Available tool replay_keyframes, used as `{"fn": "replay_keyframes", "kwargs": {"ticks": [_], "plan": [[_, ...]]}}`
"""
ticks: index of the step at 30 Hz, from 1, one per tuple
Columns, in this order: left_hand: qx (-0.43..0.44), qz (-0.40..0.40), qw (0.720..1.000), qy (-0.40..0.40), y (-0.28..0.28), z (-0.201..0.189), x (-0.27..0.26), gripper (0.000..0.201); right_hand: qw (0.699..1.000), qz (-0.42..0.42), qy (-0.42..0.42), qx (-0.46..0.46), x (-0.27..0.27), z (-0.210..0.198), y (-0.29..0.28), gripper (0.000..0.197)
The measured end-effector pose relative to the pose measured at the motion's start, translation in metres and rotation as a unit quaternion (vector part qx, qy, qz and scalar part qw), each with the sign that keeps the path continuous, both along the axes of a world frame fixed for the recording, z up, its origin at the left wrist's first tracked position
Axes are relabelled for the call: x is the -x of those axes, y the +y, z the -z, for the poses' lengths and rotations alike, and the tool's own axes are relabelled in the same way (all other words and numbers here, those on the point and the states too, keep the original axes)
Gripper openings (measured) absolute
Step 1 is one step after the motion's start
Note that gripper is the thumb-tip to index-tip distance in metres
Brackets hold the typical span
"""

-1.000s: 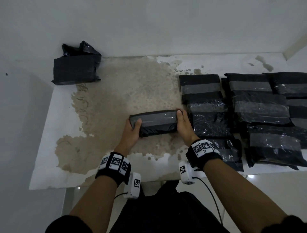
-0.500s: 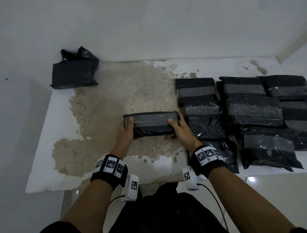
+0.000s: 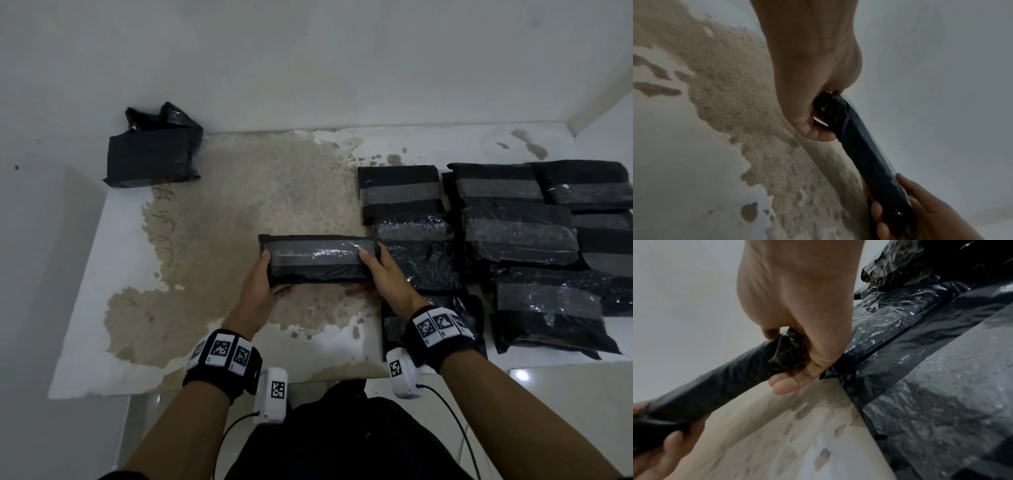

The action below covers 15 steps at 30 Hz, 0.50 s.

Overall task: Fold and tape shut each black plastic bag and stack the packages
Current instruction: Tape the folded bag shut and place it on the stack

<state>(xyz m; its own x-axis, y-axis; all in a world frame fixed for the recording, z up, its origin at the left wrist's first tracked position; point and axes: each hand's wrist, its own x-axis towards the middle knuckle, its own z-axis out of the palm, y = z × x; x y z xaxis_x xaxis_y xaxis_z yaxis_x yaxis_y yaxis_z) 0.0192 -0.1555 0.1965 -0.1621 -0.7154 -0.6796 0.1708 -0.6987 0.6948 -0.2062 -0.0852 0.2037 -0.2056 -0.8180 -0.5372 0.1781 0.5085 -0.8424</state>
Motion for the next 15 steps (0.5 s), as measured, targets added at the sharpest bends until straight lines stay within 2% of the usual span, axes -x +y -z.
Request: {"fn": "replay_keyframes", "kwargs": {"ticks": [4, 10, 13, 15], "plan": [[-0.029, -0.026, 0.998, 0.051, -0.001, -0.0033, -0.0029, 0.039, 1.0, -0.002, -0.005, 0.002, -0.0008, 0.0018, 0.0, 0.038], [-0.012, -0.014, 1.0, 0.017, -0.0006, -0.0053, 0.0014, 0.021, 1.0, 0.011, -0.003, 0.007, -0.006, 0.0079, -0.0036, 0.042], [-0.005, -0.01, 1.0, -0.012, 0.0005, -0.0036, -0.0007, 0.026, 1.0, 0.015, 0.006, 0.012, -0.0064, 0.0073, -0.0029, 0.043], [0.009, -0.008, 0.999, -0.035, 0.0003, -0.0049, 0.0001, 0.037, 1.0, 0.007, 0.012, 0.018, -0.007, 0.0081, -0.0027, 0.043]]}}
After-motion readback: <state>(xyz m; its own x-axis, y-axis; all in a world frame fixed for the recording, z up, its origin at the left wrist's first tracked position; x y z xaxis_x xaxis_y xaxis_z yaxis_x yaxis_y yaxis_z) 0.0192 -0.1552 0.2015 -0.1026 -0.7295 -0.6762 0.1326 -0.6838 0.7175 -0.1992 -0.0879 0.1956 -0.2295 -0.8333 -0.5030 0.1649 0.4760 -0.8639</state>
